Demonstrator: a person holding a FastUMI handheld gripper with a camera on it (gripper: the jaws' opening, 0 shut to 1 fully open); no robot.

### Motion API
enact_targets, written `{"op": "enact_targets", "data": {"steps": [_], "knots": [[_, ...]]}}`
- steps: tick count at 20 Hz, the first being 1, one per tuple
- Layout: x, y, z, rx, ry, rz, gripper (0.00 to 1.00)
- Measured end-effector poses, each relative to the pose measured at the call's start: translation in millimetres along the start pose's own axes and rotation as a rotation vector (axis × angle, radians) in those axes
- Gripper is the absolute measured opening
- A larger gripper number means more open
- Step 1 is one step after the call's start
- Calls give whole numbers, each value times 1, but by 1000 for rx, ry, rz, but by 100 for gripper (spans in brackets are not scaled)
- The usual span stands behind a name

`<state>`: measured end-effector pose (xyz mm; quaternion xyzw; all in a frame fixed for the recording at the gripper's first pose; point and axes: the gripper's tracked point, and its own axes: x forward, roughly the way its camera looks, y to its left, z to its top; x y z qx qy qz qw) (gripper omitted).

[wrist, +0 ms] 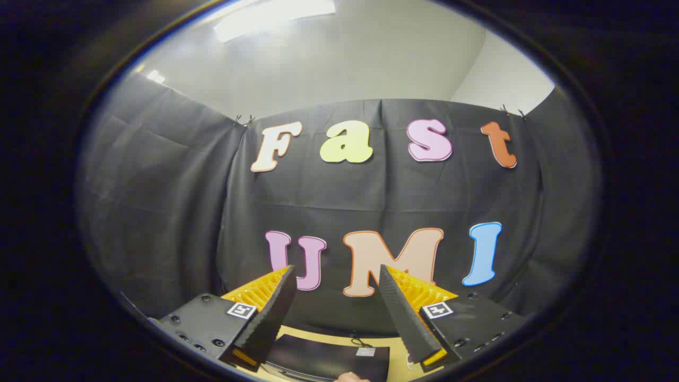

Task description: Open the toaster oven, put the food inside, and close the toaster oven door.

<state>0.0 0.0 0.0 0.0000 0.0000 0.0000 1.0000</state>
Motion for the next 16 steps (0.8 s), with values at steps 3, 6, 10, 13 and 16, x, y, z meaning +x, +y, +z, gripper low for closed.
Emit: {"op": "enact_targets", "data": {"steps": [3,6,10,13,16], "knots": [[3,7,-14,-5,17,8,98],[7,11,-22,-2,27,15,98],[11,20,-42,6,57,18,98],[18,22,-68,6,87,21,98],[25,25,-112,13,129,17,98]]}}
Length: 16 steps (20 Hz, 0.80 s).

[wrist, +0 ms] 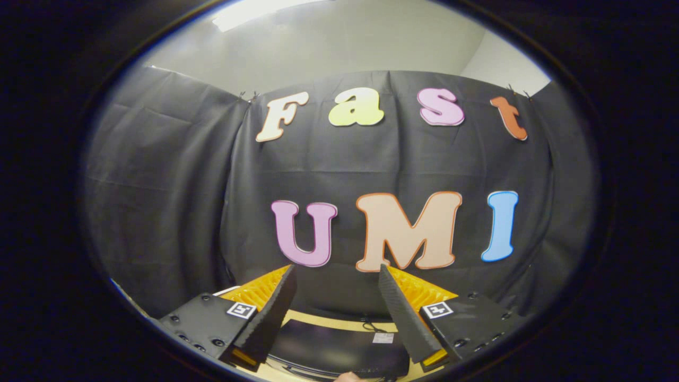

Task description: Open the toaster oven, put the food inside, and close the toaster oven door.

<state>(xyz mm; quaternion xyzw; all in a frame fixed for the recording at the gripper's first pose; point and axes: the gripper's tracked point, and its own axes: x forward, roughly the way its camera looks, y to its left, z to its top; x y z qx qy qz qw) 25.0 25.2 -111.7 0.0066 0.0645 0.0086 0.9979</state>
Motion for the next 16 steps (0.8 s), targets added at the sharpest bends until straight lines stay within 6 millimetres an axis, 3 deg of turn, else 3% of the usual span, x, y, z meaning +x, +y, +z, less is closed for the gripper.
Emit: {"op": "enact_targets", "data": {"steps": [6,11,16], "knots": [[16,1,-127,-46,166,-13,98],[12,4,-217,-73,318,-12,98],[-5,2,-271,-69,428,-20,98]]}}
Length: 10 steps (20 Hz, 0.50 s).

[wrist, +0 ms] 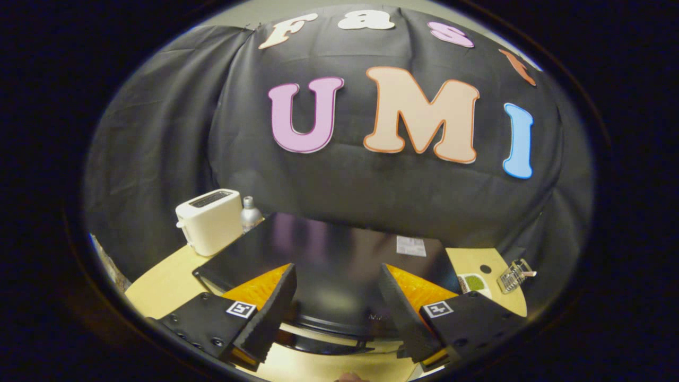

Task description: Open the toaster oven, put the food inside, and close the toaster oven door.

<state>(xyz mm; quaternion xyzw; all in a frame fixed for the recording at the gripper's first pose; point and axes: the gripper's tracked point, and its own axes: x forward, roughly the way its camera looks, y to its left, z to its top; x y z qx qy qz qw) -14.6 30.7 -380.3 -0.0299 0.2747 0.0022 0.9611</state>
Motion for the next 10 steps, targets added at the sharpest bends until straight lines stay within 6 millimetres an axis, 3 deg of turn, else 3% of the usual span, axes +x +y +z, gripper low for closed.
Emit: {"op": "enact_targets", "data": {"steps": [1,5,10], "knots": [[-1,0,-12,5,27,3,98],[-7,-1,-17,80,17,10,99],[-32,3,-24,81,0,37,99]]}}
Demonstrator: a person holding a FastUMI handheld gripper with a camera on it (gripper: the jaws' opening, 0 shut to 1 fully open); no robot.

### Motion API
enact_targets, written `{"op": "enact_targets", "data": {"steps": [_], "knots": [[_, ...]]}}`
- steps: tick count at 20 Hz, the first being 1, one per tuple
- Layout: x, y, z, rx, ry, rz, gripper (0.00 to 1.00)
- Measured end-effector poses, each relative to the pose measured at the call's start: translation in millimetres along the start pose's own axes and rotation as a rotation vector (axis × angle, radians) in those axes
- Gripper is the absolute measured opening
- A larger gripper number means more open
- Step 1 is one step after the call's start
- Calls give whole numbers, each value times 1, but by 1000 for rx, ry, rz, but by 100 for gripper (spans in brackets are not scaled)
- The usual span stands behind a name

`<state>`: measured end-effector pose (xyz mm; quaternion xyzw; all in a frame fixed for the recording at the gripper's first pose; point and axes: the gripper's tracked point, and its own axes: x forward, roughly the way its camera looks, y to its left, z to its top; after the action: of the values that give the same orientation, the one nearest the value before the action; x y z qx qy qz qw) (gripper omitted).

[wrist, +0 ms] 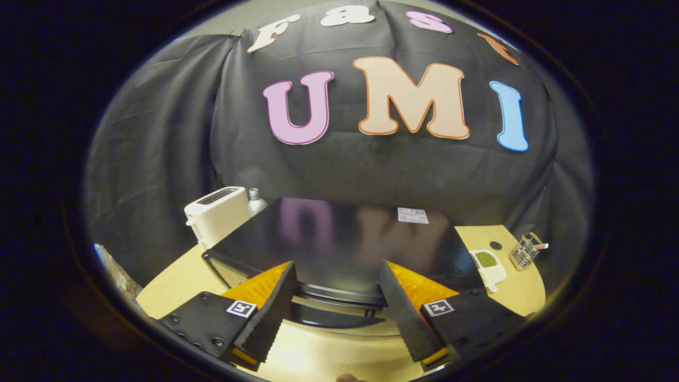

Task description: Open the toaster oven, put the food inside, and close the toaster oven door.

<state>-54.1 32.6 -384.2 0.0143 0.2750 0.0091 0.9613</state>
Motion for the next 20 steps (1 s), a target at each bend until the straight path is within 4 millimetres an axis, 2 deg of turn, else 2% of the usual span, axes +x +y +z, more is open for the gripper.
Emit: {"op": "enact_targets", "data": {"steps": [4,7,10,14,20], "knots": [[-18,5,-10,9,8,-11,98],[-34,9,-28,82,50,-6,96],[-47,13,-36,26,37,0,96],[-68,19,-60,19,78,13,96],[-93,30,-110,-13,188,65,97]]}}
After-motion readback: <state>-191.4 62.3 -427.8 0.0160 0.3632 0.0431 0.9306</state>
